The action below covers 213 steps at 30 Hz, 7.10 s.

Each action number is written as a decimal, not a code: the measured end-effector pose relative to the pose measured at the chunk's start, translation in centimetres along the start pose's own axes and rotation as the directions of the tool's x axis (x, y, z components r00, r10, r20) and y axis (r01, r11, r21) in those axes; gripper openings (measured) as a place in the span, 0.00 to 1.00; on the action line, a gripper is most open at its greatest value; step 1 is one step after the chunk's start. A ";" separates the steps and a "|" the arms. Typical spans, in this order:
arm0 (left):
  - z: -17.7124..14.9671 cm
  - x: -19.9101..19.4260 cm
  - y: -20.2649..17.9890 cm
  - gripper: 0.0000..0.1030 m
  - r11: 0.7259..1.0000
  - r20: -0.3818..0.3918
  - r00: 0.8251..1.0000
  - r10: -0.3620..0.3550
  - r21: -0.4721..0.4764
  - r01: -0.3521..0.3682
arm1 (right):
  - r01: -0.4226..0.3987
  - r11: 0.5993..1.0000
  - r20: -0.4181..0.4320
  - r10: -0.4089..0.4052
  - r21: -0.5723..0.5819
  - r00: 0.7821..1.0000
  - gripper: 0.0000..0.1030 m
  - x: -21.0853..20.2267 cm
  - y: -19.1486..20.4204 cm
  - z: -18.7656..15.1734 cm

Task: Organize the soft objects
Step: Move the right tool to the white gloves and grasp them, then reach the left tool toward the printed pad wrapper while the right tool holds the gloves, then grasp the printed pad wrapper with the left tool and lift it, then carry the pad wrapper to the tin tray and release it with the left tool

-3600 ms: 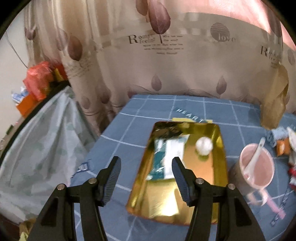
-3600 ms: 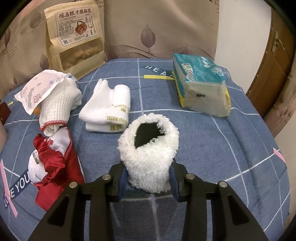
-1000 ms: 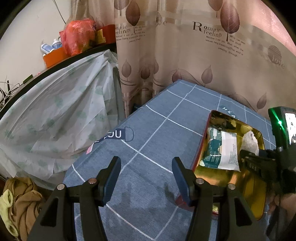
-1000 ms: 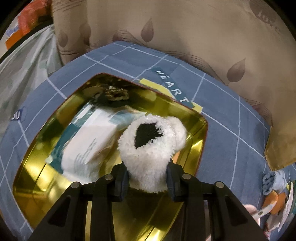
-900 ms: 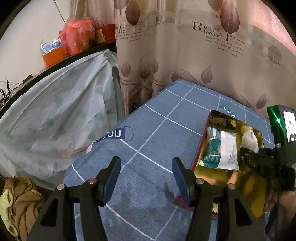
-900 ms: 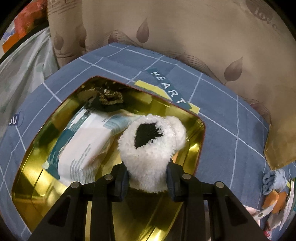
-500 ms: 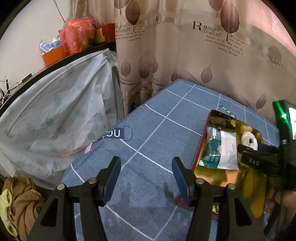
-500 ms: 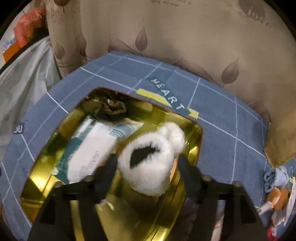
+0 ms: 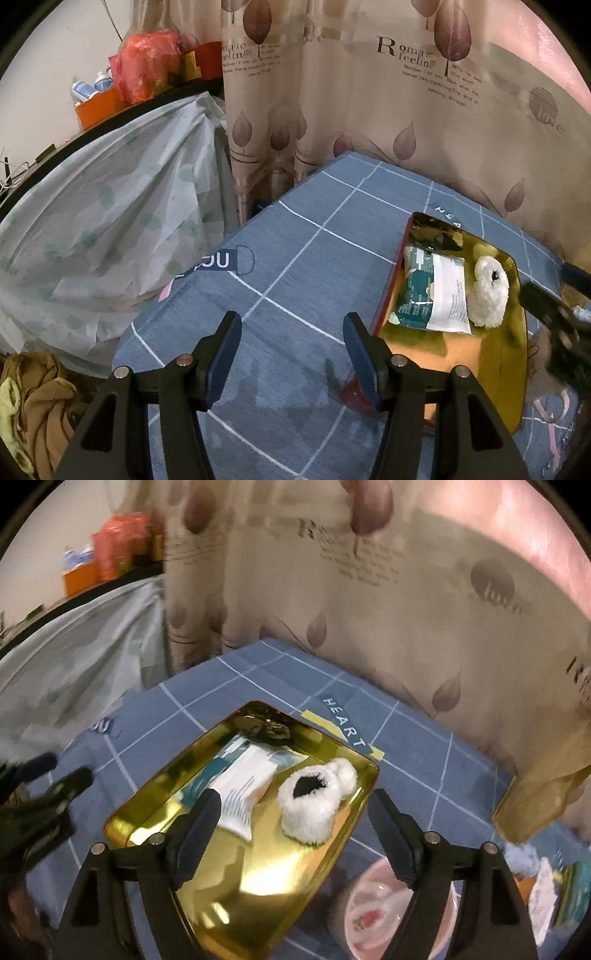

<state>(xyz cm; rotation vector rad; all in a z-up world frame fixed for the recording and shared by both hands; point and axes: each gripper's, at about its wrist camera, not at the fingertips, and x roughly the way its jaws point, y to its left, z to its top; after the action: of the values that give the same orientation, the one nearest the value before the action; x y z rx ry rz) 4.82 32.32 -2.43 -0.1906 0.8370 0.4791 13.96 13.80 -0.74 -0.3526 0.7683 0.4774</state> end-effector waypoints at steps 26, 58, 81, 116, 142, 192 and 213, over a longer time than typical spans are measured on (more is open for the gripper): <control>-0.4 -0.3 -1.0 0.57 0.999 0.024 0.999 0.029 0.045 -0.030 | 0.410 0.829 -0.153 -0.381 0.379 0.912 0.77 -10.2 -28.3 -16.9; -2.9 -9.0 -19.8 0.62 0.864 0.016 0.954 -0.298 0.429 0.263 | 0.351 0.769 -0.230 -0.267 0.535 0.936 0.36 -4.3 -37.2 -25.9; -5.3 -10.4 -43.0 0.69 0.571 -0.297 0.794 -0.530 0.567 0.593 | 0.348 0.759 -0.223 -0.268 0.551 0.937 0.38 -6.7 -36.9 -28.2; -8.7 -5.9 -47.7 0.00 0.512 -0.420 0.745 -0.519 0.545 0.664 | 0.308 0.753 -0.198 -0.236 0.582 0.951 0.43 -6.9 -37.1 -28.4; -7.0 -9.2 -48.8 0.60 0.626 -0.391 0.786 -0.480 0.476 0.619 | 0.308 0.753 -0.197 -0.236 0.582 0.951 0.45 -6.9 -37.0 -28.3; -11.1 0.2 -46.6 0.77 0.718 -0.404 0.828 -0.390 0.430 0.548 | 0.295 0.749 -0.187 -0.228 0.593 0.955 0.47 -7.0 -36.9 -28.3; -9.4 -3.4 -42.7 0.15 0.662 -0.430 0.782 -0.451 0.426 0.616 | 0.300 0.750 -0.190 -0.232 0.589 0.954 0.47 -7.0 -36.8 -28.3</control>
<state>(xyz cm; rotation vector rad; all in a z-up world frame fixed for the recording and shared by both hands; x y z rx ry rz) 17.02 -9.52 -7.09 0.0343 1.1204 -0.3863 12.89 -32.25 -9.83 0.1305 0.9152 -0.0829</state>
